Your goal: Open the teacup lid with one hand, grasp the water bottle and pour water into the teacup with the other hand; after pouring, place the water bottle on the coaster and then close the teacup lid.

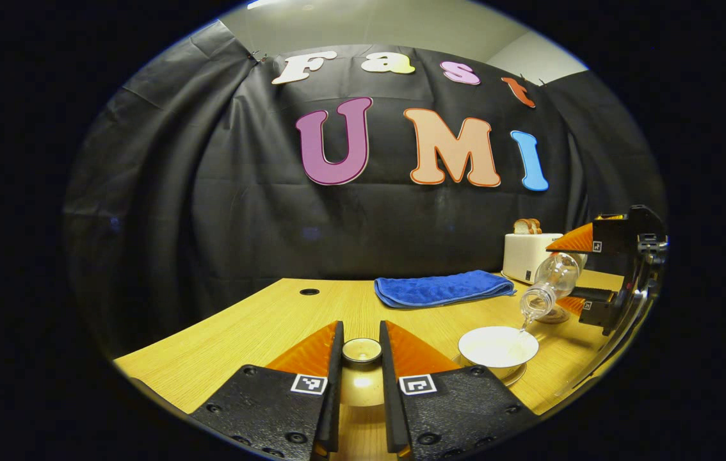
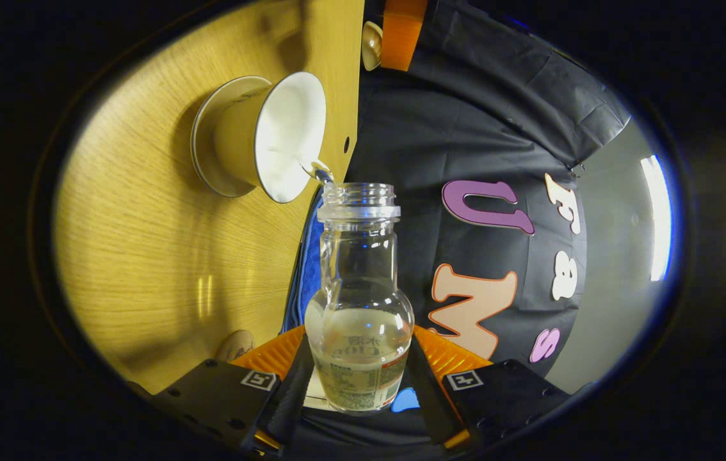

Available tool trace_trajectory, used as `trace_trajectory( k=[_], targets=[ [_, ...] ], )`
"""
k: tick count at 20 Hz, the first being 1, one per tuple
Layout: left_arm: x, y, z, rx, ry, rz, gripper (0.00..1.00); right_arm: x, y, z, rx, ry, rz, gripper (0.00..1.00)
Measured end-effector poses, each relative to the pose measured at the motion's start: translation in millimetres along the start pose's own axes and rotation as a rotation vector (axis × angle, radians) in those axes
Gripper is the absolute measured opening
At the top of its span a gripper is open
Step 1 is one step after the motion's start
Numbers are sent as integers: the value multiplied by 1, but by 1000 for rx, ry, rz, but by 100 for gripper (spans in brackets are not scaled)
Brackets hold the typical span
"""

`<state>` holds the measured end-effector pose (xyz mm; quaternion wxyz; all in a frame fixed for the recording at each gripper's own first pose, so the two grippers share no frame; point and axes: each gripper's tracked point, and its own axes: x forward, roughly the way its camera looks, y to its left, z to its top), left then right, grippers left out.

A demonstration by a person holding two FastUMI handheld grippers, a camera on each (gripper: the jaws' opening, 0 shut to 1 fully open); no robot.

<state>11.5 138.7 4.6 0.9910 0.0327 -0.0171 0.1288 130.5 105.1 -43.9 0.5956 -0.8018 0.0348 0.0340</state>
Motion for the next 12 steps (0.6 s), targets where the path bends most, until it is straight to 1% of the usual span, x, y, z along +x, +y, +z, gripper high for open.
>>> trace_trajectory(
  k=[1, 6, 8, 12],
  targets=[
    [0, 0, 0, 0, 0, 0, 26, 1, 0, -1, -6, -1, -6, 81],
    [1, -1, 0, -1, 0, 0, 26, -3, -4, 4, -48, -9, -66, 81],
    [2, 0, 1, -1, 0, 0, 26, -5, -6, 5, -57, -18, -83, 79],
    [0, 1, 0, -1, 0, 3, 27, -4, -10, 6, -92, -28, -127, 80]
  ],
)
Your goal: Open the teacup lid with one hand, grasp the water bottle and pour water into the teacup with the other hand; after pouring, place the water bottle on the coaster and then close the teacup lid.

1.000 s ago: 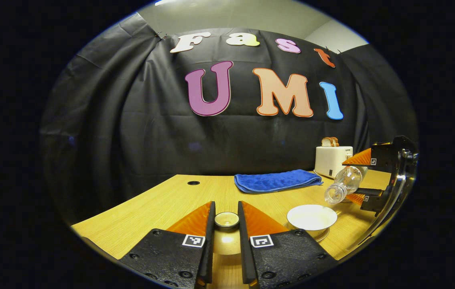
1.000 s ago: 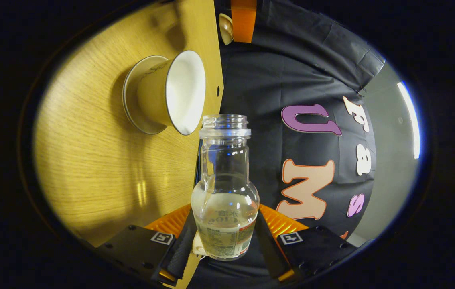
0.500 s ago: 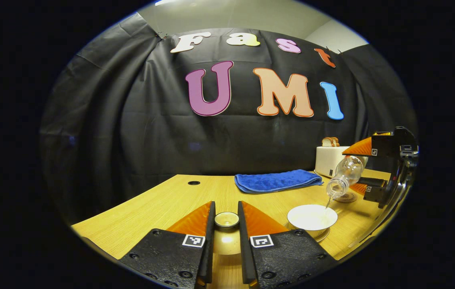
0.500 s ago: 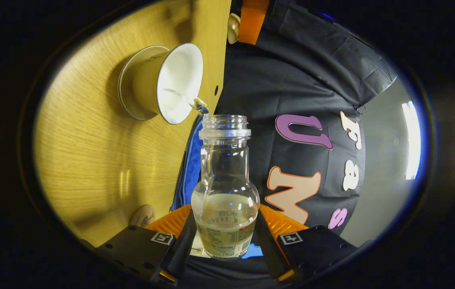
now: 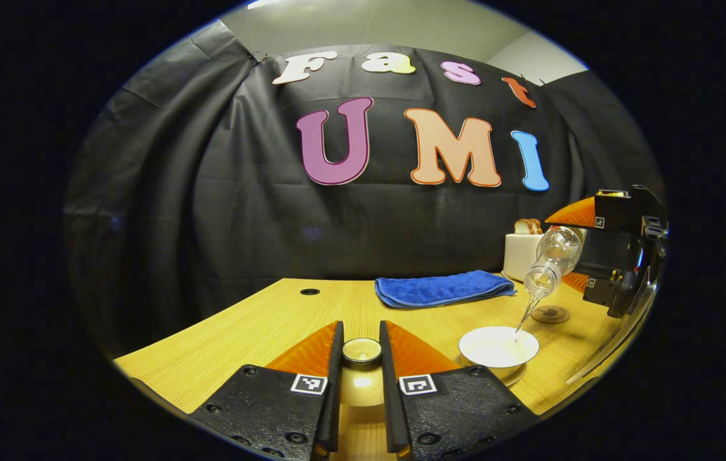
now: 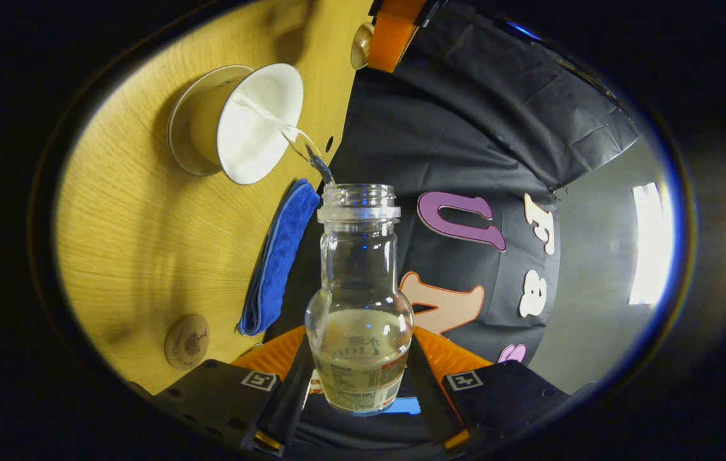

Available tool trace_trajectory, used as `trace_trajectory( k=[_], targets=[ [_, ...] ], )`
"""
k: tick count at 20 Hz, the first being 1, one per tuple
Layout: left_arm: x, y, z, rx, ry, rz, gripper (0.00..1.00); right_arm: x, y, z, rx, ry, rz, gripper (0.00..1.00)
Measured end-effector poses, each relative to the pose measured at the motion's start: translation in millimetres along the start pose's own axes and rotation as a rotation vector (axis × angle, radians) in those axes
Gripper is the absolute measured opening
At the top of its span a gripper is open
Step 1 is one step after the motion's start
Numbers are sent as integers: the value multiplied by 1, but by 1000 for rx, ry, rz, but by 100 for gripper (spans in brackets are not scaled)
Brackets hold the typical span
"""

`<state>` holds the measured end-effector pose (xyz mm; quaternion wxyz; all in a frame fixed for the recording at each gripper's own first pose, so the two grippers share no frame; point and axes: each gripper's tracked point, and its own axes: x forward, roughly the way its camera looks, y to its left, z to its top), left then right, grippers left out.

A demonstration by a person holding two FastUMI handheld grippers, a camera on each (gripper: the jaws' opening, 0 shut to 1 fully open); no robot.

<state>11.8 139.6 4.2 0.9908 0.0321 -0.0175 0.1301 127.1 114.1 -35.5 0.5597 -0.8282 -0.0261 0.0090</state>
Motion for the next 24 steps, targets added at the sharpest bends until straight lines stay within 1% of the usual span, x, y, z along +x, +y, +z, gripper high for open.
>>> trace_trajectory(
  k=[1, 2, 6, 8, 11, 14, 17, 19, 21, 22, 24],
  targets=[
    [0, 0, 1, 0, 0, 0, 27, 0, -1, 0, -11, -2, -11, 81],
    [0, -1, 1, 1, 0, 0, 26, 0, -3, -1, -26, -5, -24, 79],
    [0, -1, 0, 1, 0, 0, 26, 1, -4, 3, -58, -25, -60, 79],
    [0, 0, 1, 1, 0, 1, 27, 0, -8, 6, -89, -34, -90, 80],
    [0, 0, 0, 0, 1, 2, 26, -2, -10, 9, -107, -46, -102, 81],
    [1, 0, 1, 0, 1, 2, 26, -2, -16, 14, -145, -67, -139, 79],
    [-1, 0, 0, 0, 1, 2, 26, -3, -17, 19, -157, -79, -150, 79],
    [1, 0, 0, 0, 1, 4, 26, -4, -18, 20, -186, -86, -167, 79],
    [-1, 0, 0, 0, 0, 4, 27, -4, -13, 18, -192, -82, -158, 79],
    [0, 0, 1, 0, 1, 4, 27, -4, -10, 19, -179, -81, -146, 81],
    [0, 0, 0, 1, 0, 4, 27, -1, -6, 20, -133, -77, -121, 81]
  ],
)
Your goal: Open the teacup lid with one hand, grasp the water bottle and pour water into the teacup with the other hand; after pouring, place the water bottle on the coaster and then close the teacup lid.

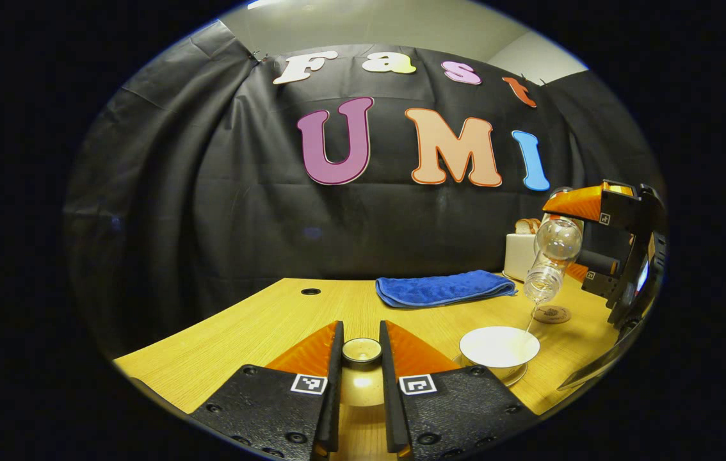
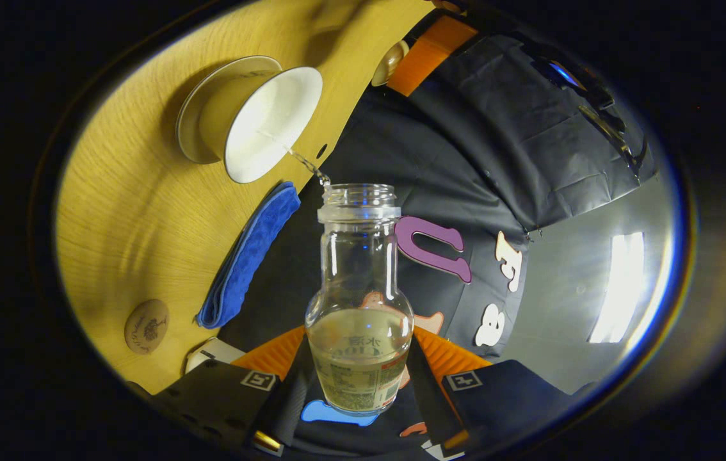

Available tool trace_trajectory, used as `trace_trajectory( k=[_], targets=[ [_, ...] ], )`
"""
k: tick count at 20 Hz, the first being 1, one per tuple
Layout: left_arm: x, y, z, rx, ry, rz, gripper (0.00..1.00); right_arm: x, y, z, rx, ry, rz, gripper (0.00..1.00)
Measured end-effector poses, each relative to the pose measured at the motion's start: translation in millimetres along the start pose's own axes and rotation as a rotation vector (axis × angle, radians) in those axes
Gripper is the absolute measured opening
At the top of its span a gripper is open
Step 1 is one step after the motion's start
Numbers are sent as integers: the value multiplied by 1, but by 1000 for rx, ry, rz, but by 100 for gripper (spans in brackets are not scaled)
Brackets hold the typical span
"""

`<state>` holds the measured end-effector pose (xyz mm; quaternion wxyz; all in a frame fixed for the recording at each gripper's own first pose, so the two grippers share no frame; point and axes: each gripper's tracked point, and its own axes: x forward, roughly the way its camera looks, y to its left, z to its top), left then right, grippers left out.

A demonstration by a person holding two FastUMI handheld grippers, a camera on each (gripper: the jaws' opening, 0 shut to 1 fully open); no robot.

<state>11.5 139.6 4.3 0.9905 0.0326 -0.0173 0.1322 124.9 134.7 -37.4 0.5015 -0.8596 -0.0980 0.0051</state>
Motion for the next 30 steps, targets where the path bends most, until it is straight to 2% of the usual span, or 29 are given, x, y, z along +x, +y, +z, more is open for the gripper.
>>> trace_trajectory(
  k=[4, 9, 10, 11, 14, 18, 24, 25, 27, 30],
  targets=[
    [1, 0, 0, 0, 0, 0, 26, -4, 20, 3, 214, 32, 113, 82],
    [1, -1, 1, 0, 0, 0, 26, -12, 45, 16, 474, 53, 238, 78],
    [1, 0, 1, 0, 0, 0, 26, -14, 50, 19, 525, 53, 261, 83],
    [1, 0, 1, 1, 0, 0, 26, -14, 56, 21, 580, 58, 282, 83],
    [0, 0, 1, 0, 0, 0, 26, -20, 68, 29, 763, 90, 348, 80],
    [1, 0, 0, 0, 0, 0, 26, -23, 69, 14, 999, 166, 341, 79],
    [0, 1, 1, 1, 0, 3, 26, -23, 62, -52, 1376, 310, 272, 81],
    [0, 0, 1, 2, 0, 3, 26, -23, 66, -63, 1428, 337, 263, 79],
    [1, 1, 1, 1, 0, 3, 26, -20, 75, -82, 1541, 384, 251, 81],
    [-1, 1, 1, 2, 0, 3, 26, -18, 96, -99, 1723, 449, 273, 79]
  ],
)
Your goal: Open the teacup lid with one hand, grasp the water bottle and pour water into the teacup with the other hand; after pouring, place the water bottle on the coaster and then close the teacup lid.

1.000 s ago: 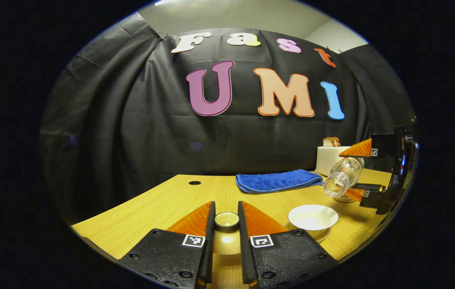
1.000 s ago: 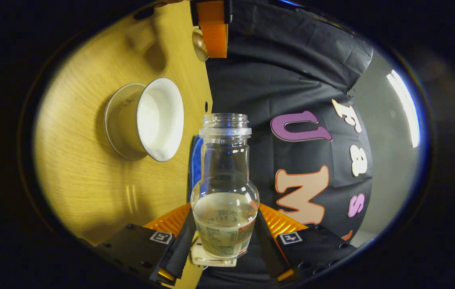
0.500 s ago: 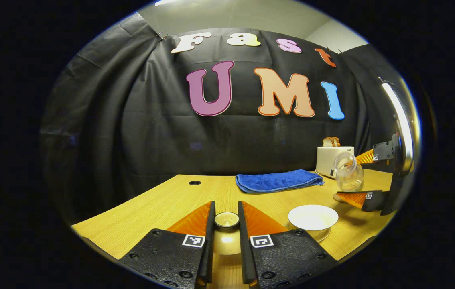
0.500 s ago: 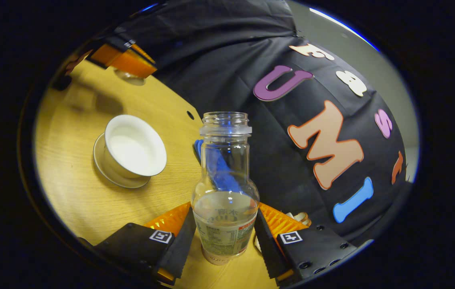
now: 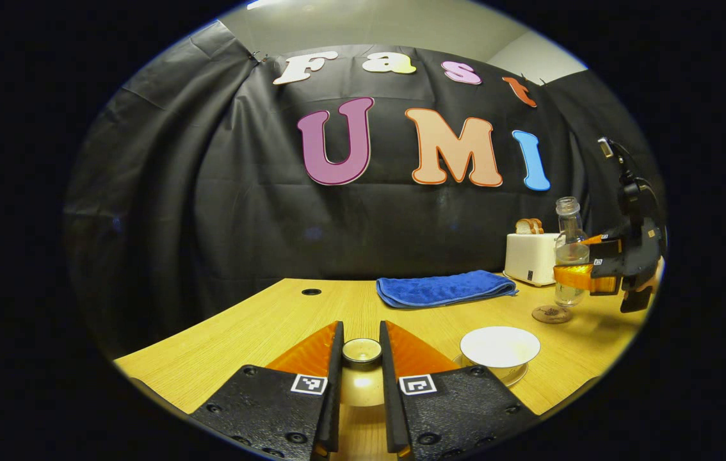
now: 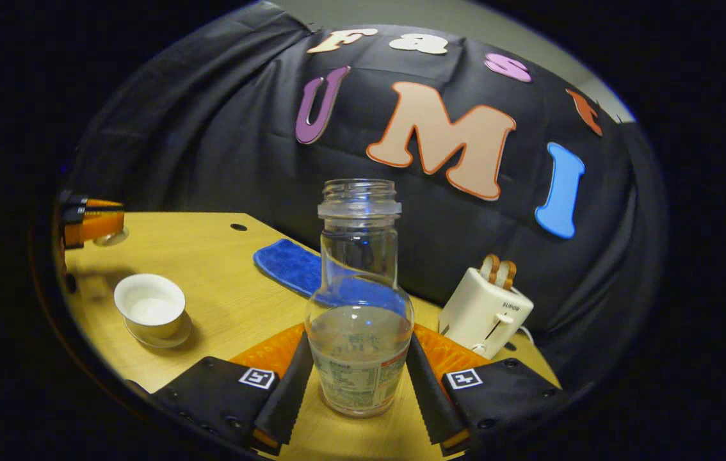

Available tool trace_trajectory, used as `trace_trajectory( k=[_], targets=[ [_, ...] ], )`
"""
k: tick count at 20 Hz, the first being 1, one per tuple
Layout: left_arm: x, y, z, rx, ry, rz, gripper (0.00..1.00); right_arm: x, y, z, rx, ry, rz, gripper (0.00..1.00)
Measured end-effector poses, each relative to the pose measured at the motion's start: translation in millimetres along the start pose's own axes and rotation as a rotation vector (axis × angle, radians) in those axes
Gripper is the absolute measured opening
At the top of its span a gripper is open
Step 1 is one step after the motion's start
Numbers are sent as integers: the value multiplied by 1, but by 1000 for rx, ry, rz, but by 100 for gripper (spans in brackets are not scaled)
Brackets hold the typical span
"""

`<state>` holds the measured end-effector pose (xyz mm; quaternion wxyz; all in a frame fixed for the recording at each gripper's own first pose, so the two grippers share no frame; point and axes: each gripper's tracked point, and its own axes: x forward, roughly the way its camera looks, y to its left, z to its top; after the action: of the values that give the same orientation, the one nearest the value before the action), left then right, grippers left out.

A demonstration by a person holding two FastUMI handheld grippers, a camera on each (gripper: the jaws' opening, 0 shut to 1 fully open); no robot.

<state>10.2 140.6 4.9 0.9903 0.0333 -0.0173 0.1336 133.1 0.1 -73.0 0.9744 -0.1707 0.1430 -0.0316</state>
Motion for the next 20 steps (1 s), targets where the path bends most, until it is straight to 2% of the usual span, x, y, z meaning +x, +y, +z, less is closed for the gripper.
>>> trace_trajectory(
  k=[3, 6, 7, 11, 18, 20],
  targets=[
    [2, 0, 1, 0, 0, 1, 26, 6, -10, -11, 99, 19, -6, 83],
    [1, 1, 0, 0, 1, 5, 26, 13, -13, -20, 179, 31, 10, 81],
    [2, 1, 0, 1, 1, 9, 26, 16, -13, -21, 194, 33, 11, 83],
    [0, 1, 1, 1, 1, 11, 26, 22, -20, -27, 200, 36, -10, 80],
    [-1, 1, 1, 1, 2, 12, 26, 26, -21, -30, 229, 40, -1, 82],
    [0, 2, 2, 0, 2, 12, 26, 26, -25, -31, 235, 41, -6, 80]
  ],
)
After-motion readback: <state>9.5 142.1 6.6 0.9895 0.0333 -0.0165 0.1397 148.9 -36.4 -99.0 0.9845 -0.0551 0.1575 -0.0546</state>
